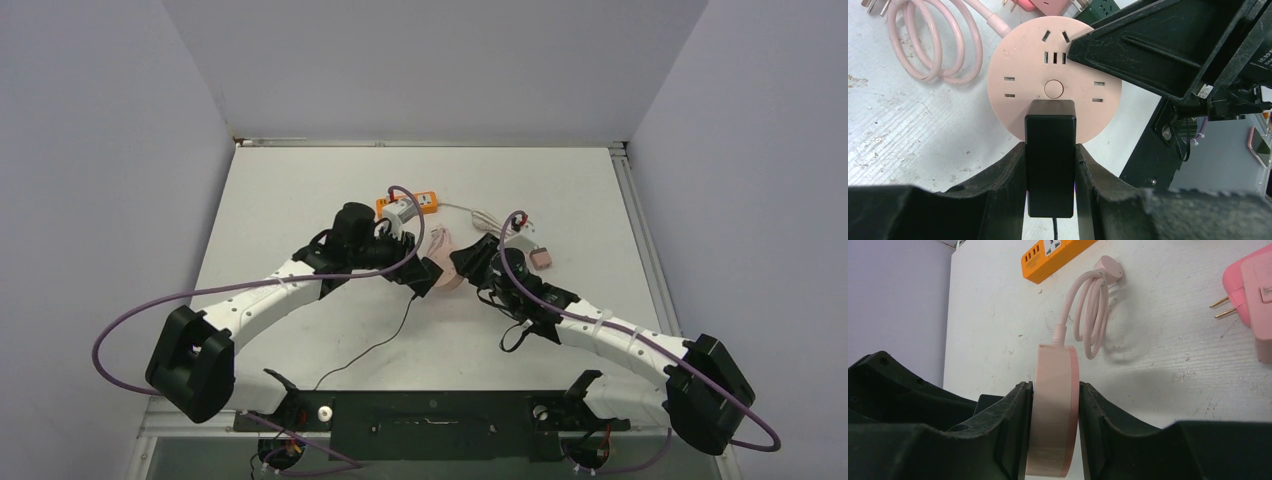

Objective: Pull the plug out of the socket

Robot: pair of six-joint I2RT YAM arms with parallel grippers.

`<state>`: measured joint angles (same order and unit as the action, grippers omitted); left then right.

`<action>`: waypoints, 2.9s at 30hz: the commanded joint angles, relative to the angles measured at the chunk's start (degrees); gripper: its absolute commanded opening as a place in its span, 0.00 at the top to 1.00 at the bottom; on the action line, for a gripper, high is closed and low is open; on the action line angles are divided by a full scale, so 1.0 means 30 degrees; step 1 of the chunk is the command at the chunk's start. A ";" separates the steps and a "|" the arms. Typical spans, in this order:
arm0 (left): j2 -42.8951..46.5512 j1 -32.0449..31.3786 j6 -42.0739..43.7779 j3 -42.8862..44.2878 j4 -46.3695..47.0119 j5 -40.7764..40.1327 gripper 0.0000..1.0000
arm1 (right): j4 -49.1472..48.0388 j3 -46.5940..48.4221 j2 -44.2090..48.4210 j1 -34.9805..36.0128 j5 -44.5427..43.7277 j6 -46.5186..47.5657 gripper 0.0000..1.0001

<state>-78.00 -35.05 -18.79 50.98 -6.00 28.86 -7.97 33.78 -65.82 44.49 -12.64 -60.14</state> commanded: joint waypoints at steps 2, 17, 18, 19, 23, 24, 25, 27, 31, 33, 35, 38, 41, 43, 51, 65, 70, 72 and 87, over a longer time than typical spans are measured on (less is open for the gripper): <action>-0.0349 0.1104 -0.0011 0.1185 0.0562 -0.0040 1.00 | -0.0307 0.1279 0.0225 0.0840 -0.0590 0.1320 0.95; 0.2238 0.0616 0.0045 -0.0652 0.3214 -0.0870 1.00 | -0.0422 0.0491 0.0365 0.0729 -0.0870 -0.0836 0.95; 0.2407 0.0584 0.0050 -0.0753 0.3324 -0.0979 1.00 | -0.0368 0.0463 0.0344 0.0720 -0.0959 -0.1080 0.95; 0.2502 0.0580 0.0073 -0.0788 0.3403 -0.0978 1.00 | -0.0388 0.0434 0.0348 0.0726 -0.0995 -0.1216 0.95; 0.2338 0.0528 0.0066 -0.0706 0.3272 -0.0891 1.00 | -0.0377 0.0360 0.0497 0.0712 -0.1205 -0.1691 0.95; 0.2336 0.0507 0.0038 -0.0741 0.3316 -0.0883 1.00 | -0.0415 0.0285 0.0598 0.0718 -0.1267 -0.1871 0.95; 0.2343 0.0486 0.0009 -0.0764 0.3380 -0.0889 1.00 | -0.0486 0.0199 0.0677 0.0707 -0.1337 -0.1993 0.95; 0.2452 0.0434 -0.0007 -0.0809 0.3425 -0.0938 1.00 | -0.0590 -0.0003 0.0898 0.0698 -0.1429 -0.2303 0.95; 0.2748 0.0404 -0.0057 -0.1035 0.3672 -0.1178 1.00 | -0.0866 -0.0293 0.1215 0.0688 -0.1526 -0.2767 0.95; 0.2845 0.0376 -0.0092 -0.1130 0.3748 -0.1238 1.00 | -0.0893 -0.0332 0.1281 0.0669 -0.1528 -0.2819 0.95; 0.2926 0.0374 -0.0095 -0.1147 0.3758 -0.1284 1.00 | -0.0888 -0.0354 0.1279 0.0685 -0.1574 -0.2828 0.95; 0.3022 0.0374 -0.0175 -0.1252 0.3934 -0.1413 1.00 | -0.0925 -0.0484 0.1361 0.0697 -0.1620 -0.3004 0.95; 0.2830 0.0403 -0.0183 -0.1052 0.3639 -0.1427 1.00 | -0.1146 -0.0502 0.1323 0.0707 -0.1691 -0.2457 0.95; 0.2433 0.0562 -0.0129 -0.0651 0.3144 -0.1122 1.00 | -0.1167 -0.0423 0.1261 0.0763 -0.1814 -0.1806 0.95; 0.0882 0.2141 -0.1004 0.0297 0.2715 0.1408 1.00 | -0.2151 -0.0708 0.1708 0.0774 -0.1324 0.0675 0.95; 0.1717 0.0735 0.0635 -0.0122 0.2264 -0.0967 1.00 | -0.1417 -0.0678 0.1711 0.0663 -0.1685 -0.0807 0.95; 0.2535 -0.0314 0.1256 -0.0631 0.2463 -0.2326 1.00 | -0.1384 -0.0698 0.1664 0.0489 -0.1626 -0.1450 0.95; 0.2776 -0.0530 0.1575 -0.0697 0.2381 -0.2832 1.00 | -0.1464 -0.0762 0.1696 0.0426 -0.1641 -0.1562 0.95; 0.2190 0.0036 0.0988 -0.0266 0.2227 -0.1400 1.00 | -0.2397 -0.1248 0.2003 0.0257 -0.1108 -0.1605 0.95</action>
<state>-71.22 -37.01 -15.84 47.81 -3.16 24.32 -11.77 30.55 -62.13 45.71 -15.64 -65.65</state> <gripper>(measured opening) 0.306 0.348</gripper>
